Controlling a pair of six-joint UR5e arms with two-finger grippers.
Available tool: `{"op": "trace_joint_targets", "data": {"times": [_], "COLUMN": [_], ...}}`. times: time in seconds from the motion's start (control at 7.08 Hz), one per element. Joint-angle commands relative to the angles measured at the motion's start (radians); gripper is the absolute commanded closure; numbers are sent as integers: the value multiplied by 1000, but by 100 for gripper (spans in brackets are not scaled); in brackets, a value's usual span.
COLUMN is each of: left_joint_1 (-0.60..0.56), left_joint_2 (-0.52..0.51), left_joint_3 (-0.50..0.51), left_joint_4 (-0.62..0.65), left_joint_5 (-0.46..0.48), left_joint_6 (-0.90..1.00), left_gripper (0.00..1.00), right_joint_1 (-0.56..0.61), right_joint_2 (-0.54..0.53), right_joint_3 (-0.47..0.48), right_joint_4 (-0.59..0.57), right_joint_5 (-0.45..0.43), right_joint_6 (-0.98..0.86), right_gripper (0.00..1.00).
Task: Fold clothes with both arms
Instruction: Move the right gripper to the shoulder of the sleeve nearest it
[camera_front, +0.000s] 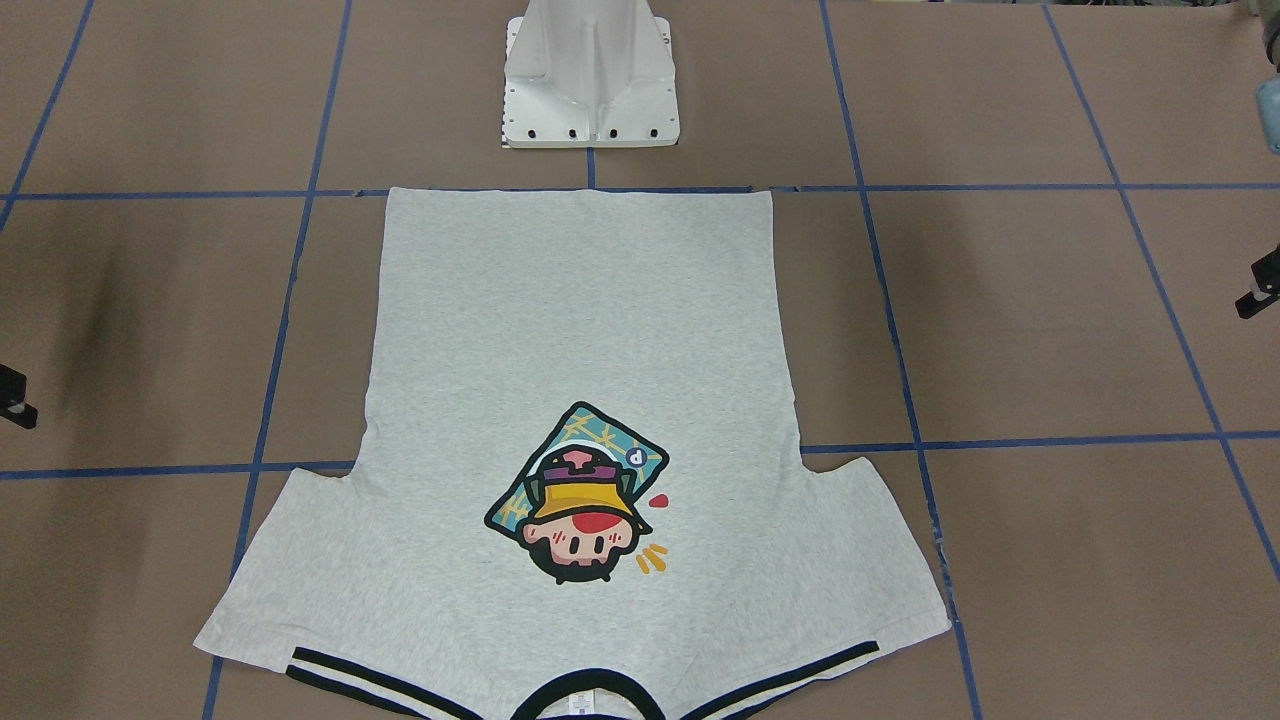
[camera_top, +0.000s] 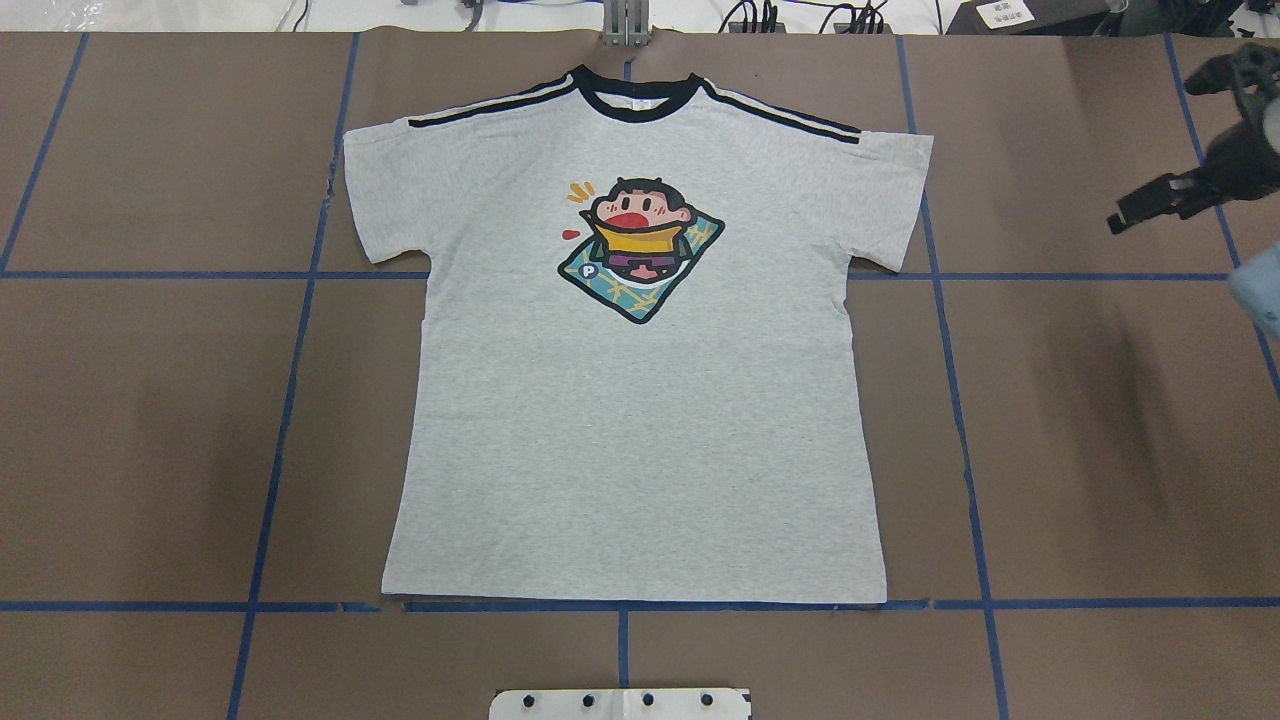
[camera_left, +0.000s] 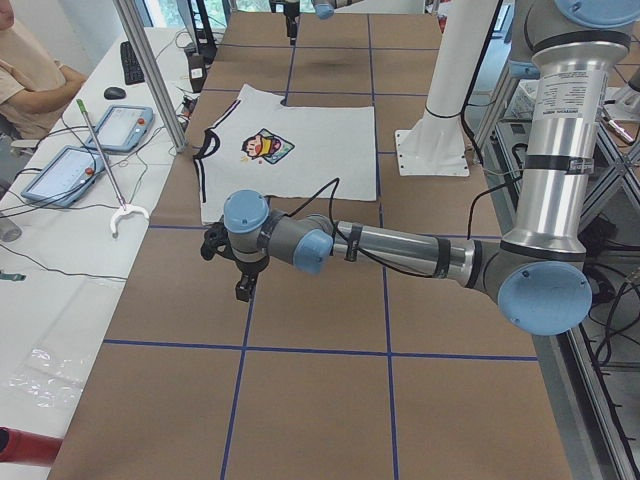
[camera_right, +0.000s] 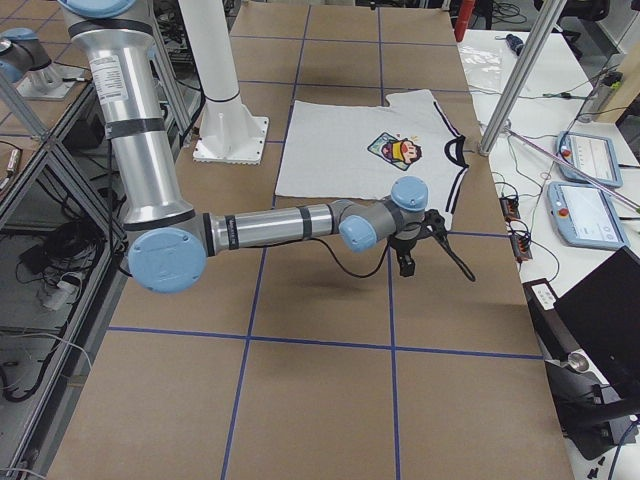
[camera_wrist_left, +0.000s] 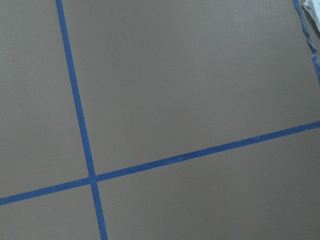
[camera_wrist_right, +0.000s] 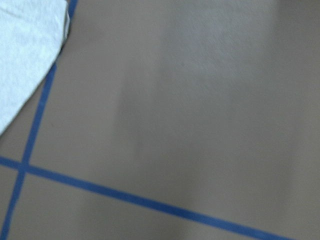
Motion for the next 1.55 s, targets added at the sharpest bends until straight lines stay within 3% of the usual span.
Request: {"op": "trace_joint_targets", "data": {"times": [0.0,0.14,0.28,0.42,0.85,1.13,1.41], "left_joint_1": [0,0,0,0,0,0,0], "left_joint_2": [3,4,4,4,6,6,6], "left_joint_3": [-11,-16,-16,-16,-16,-14,-14], "left_joint_4": [-3,-3,-5,-11,-22,-22,-22], "left_joint_5": [-7,-7,-7,-7,-9,-16,-16], "left_joint_6": [0,0,3,5,2,3,3], "left_gripper": [0,0,0,0,0,0,0], "right_joint_1": [-142,-184,-186,-189,-227,-232,-232], "right_joint_2": [202,260,306,337,374,379,389], "right_joint_3": [-147,-217,-335,-403,-463,-492,-503], "right_joint_4": [134,232,354,397,397,397,397], "right_joint_5": [-235,-303,-310,-325,-441,-451,-462], "right_joint_6": [370,518,615,625,623,622,622], "right_gripper": [0,1,1,2,13,19,49]}}
